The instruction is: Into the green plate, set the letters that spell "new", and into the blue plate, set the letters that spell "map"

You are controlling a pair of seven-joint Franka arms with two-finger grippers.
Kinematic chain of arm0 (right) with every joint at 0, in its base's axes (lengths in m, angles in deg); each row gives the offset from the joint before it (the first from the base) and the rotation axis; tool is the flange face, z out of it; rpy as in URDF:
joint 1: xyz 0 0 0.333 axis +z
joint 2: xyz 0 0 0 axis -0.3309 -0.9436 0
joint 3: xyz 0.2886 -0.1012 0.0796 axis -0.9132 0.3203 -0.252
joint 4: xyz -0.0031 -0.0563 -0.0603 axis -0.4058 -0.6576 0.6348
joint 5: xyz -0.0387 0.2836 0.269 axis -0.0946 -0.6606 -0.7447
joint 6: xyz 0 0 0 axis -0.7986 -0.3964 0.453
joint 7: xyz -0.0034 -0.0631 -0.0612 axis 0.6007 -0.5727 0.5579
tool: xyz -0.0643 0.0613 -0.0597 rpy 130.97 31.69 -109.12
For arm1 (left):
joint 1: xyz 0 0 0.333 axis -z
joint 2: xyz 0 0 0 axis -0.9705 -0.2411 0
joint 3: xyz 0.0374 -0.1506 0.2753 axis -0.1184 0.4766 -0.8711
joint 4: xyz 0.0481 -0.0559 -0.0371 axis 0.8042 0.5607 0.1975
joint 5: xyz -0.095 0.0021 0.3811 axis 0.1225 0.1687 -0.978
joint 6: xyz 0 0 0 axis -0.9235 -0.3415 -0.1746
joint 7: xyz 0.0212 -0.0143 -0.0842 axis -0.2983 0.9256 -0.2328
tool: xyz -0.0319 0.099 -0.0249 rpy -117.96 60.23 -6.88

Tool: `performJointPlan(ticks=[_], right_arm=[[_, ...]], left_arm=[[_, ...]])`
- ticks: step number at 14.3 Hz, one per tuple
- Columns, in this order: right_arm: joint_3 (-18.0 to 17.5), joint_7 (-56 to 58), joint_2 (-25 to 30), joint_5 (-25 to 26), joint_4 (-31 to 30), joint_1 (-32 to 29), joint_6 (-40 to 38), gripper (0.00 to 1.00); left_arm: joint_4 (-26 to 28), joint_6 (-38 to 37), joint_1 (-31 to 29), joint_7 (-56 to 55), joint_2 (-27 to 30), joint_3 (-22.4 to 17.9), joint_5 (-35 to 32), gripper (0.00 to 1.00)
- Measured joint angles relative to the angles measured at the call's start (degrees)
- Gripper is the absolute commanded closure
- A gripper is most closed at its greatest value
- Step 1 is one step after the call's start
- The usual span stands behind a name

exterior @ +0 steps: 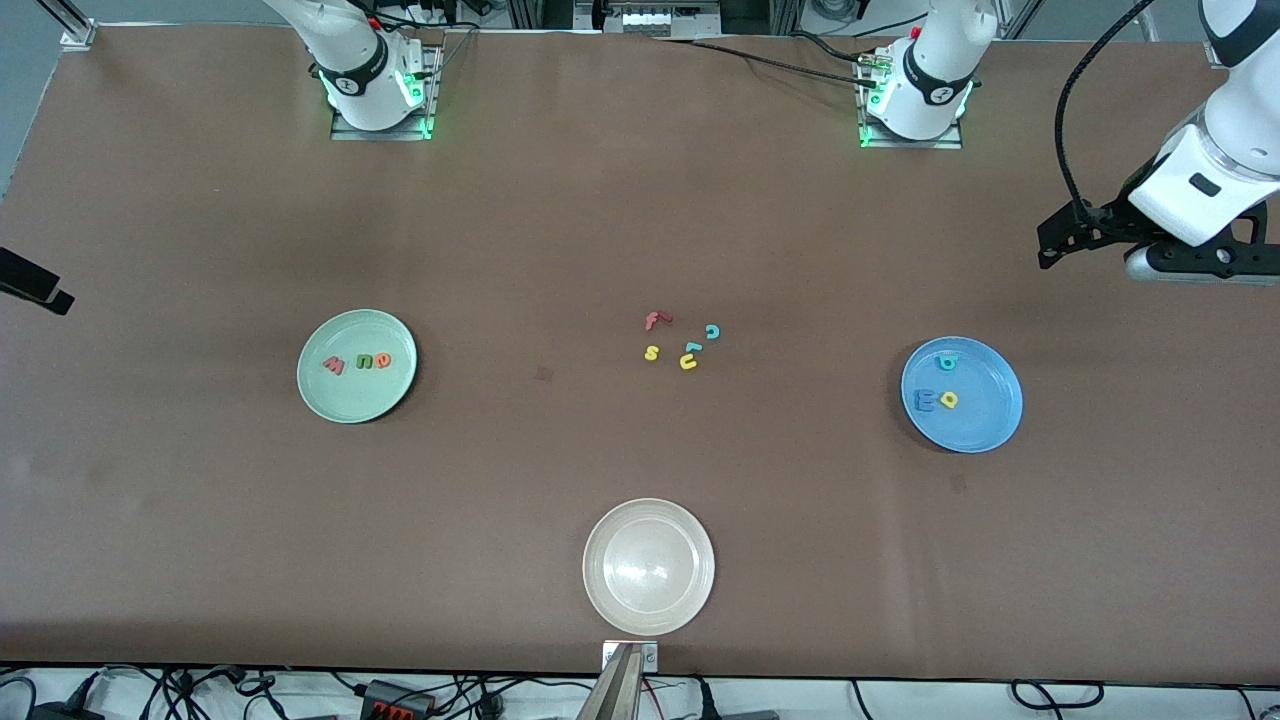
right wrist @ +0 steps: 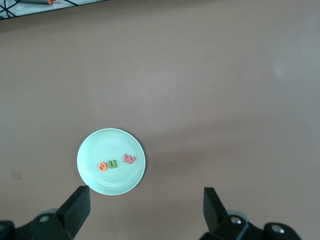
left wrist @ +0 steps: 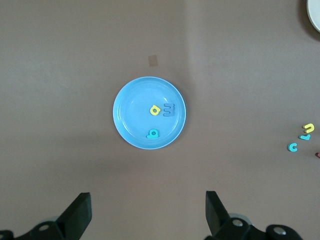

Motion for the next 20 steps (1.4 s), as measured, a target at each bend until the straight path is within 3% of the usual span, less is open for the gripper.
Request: performJointPlan(ticks=[4,20], right_arm=[[-0.2,0.1,0.1,0.0,-0.8,0.0,-0.5,0.0],[-0.4,0.3,2.0,0.0,-4.8,0.2,-0.5,0.0]], left_arm=[[0.0,-0.1,-0.2,-0.3,-0.1,-0.6,3.2,0.0],[-1.7,-0.1,0.1,-0.3,-0.7,0.0,3.3,0.0]])
